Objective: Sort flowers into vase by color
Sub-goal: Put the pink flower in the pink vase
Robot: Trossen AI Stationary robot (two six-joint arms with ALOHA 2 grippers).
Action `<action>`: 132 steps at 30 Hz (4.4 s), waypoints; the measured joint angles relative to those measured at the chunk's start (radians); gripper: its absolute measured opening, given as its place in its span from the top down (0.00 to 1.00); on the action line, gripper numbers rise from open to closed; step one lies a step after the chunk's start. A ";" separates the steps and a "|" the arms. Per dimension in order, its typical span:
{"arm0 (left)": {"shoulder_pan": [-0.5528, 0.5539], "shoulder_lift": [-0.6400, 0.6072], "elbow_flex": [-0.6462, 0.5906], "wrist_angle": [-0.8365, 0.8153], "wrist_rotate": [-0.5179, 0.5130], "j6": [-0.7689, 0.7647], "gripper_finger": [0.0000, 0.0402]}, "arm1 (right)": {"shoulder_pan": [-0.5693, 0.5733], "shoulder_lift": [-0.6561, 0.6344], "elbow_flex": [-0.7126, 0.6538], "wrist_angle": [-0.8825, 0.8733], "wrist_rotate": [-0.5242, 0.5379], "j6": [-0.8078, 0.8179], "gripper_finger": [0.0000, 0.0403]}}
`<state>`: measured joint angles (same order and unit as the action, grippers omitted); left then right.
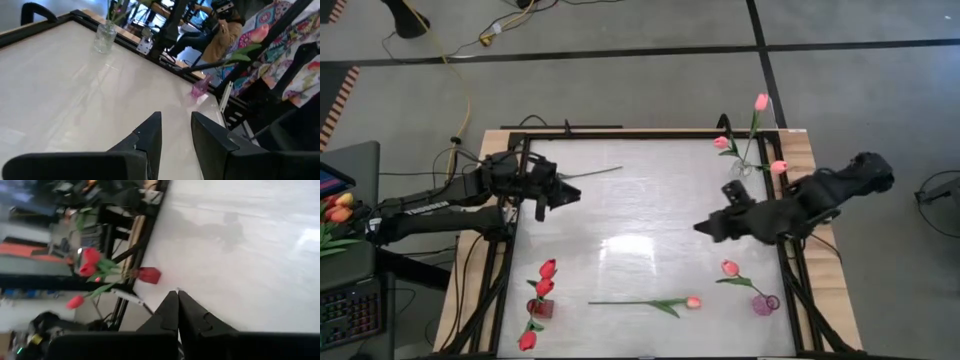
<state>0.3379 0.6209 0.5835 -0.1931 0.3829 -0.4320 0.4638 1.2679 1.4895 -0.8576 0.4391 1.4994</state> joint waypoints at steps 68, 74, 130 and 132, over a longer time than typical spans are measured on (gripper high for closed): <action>0.000 0.057 0.310 -0.457 -0.098 0.180 0.77 | 0.387 -0.036 0.000 0.553 0.164 -0.503 0.94; 0.061 0.305 0.408 -0.727 -0.234 0.328 0.77 | 0.385 -0.031 0.000 0.532 0.163 -0.541 0.94; 0.440 1.143 0.417 -0.551 -0.388 0.955 0.77 | 0.405 -0.005 0.000 0.455 0.108 -0.565 0.94; 0.440 1.144 0.417 -0.551 -0.393 0.939 0.87 | 0.405 -0.005 0.000 0.455 0.108 -0.565 0.94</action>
<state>0.7776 1.7645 1.0000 -0.7437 -0.0100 0.5074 0.8692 1.2625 1.4891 -0.4025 0.5468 0.9348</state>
